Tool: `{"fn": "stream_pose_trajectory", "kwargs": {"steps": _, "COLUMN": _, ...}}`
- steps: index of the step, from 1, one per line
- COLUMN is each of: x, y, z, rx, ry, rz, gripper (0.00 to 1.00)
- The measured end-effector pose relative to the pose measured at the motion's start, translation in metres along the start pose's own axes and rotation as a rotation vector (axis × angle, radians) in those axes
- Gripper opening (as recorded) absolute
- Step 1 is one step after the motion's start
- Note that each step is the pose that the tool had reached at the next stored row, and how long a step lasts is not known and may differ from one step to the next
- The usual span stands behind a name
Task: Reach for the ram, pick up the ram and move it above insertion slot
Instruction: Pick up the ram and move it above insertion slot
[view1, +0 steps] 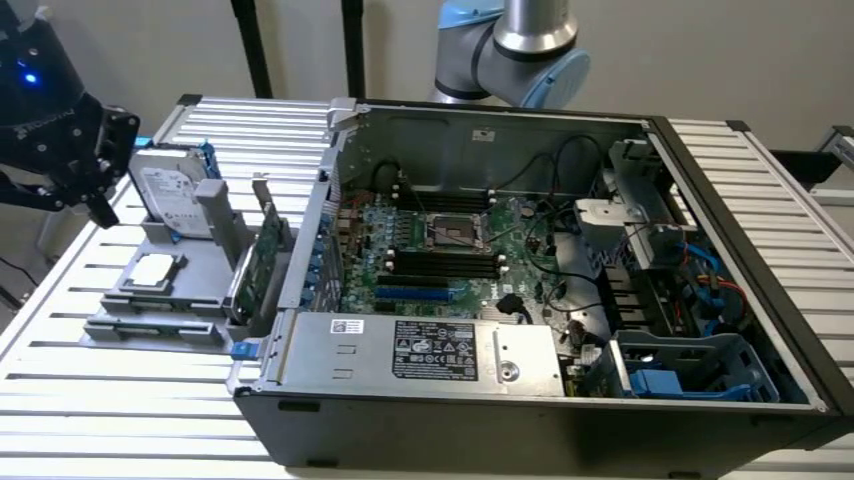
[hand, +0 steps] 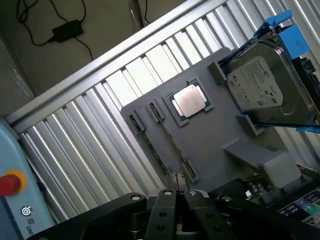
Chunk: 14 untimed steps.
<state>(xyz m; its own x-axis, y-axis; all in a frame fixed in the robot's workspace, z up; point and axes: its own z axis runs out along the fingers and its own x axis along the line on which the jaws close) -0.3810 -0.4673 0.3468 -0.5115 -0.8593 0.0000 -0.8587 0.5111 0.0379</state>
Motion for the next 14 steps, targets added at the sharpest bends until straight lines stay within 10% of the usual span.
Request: {"fn": "stream_pose_trajectory", "kwargs": {"steps": 14, "x": -0.0001, "y": -0.0002, "z": 0.0036, "rx": 0.0008, "ry": 0.0093, "rz": -0.254, "gripper": 0.11}}
